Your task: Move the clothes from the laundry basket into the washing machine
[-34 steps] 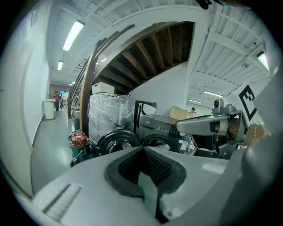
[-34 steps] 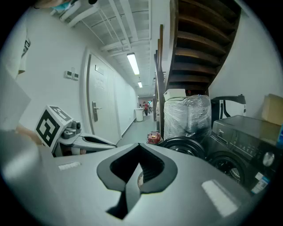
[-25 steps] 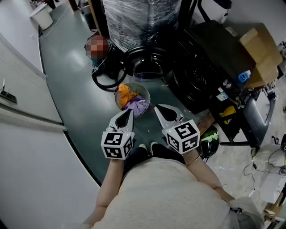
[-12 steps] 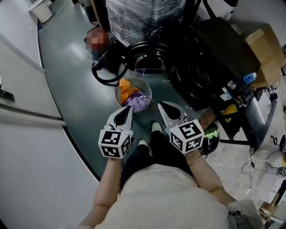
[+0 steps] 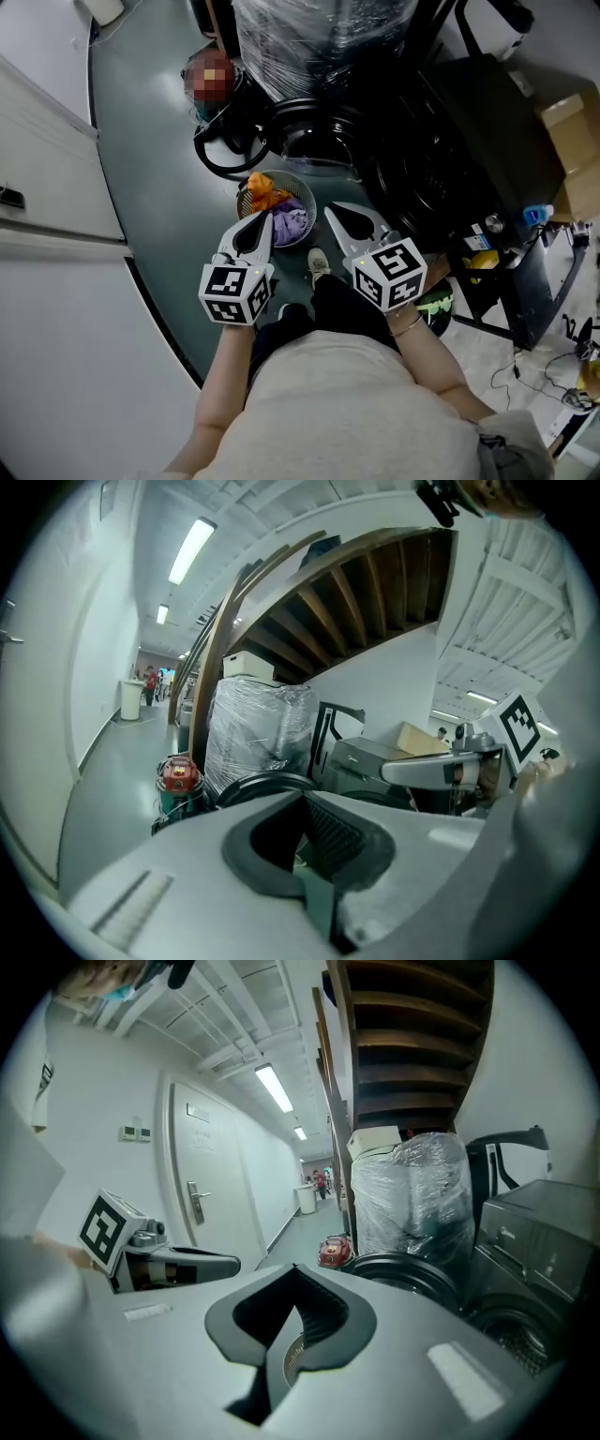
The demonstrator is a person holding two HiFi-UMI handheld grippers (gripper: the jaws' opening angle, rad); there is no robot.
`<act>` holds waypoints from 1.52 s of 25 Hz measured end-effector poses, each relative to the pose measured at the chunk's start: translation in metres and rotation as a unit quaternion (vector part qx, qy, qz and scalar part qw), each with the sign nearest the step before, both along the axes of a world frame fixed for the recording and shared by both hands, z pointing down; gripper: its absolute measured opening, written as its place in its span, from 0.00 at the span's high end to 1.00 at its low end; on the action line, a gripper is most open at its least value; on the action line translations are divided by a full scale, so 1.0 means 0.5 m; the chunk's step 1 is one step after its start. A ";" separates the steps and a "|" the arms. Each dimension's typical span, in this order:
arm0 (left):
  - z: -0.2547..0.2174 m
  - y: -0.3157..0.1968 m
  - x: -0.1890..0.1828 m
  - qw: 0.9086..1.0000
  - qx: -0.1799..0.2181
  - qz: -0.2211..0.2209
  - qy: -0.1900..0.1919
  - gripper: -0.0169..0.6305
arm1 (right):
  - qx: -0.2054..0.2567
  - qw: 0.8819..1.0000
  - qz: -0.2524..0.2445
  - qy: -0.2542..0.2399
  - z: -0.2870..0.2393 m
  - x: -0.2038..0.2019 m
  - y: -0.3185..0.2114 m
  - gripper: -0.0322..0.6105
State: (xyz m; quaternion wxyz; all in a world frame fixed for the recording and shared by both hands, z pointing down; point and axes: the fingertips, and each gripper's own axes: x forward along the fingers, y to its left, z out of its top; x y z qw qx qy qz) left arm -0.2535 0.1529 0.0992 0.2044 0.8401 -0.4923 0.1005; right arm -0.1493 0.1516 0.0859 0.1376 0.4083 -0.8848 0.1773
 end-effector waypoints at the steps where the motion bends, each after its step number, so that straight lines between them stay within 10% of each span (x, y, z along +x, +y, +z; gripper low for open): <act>1: 0.001 -0.022 0.005 1.000 0.000 -0.005 0.002 0.97 | 0.000 1.000 -0.008 -0.001 0.000 0.004 -0.027 0.91; 24: 0.209 -0.215 -0.035 0.991 -0.114 -0.067 -0.011 0.97 | -0.103 0.987 -0.123 0.015 0.205 -0.069 -0.225 0.91; 38: 0.480 -0.310 -0.127 0.983 -0.169 -0.069 -0.013 0.97 | -0.171 0.982 -0.076 0.006 0.459 -0.156 -0.298 0.91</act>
